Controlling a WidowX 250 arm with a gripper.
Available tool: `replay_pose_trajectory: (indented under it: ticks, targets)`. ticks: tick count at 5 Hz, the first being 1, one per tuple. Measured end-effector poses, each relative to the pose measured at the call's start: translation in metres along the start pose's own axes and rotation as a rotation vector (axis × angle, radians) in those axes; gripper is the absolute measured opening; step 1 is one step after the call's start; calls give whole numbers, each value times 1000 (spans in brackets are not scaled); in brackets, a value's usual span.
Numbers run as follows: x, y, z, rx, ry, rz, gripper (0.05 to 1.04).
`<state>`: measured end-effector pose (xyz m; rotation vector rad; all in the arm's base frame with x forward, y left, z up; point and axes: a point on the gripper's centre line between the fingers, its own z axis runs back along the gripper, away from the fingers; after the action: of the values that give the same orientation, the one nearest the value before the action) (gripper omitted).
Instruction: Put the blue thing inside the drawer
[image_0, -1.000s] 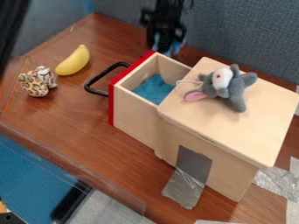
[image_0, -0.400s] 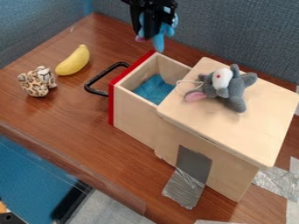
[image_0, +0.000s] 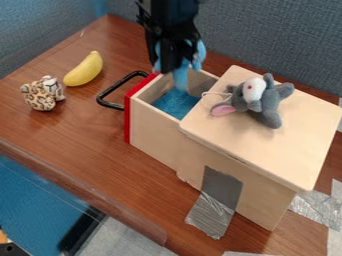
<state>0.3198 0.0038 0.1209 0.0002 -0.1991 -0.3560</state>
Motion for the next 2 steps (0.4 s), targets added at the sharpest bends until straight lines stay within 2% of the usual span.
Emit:
replay_pose_trajectory:
  ticks: [1, 2]
  targets:
    - [3, -11, -4, 10, 18, -32, 310]
    - [-1, -11, -28, -14, 111, -11, 593]
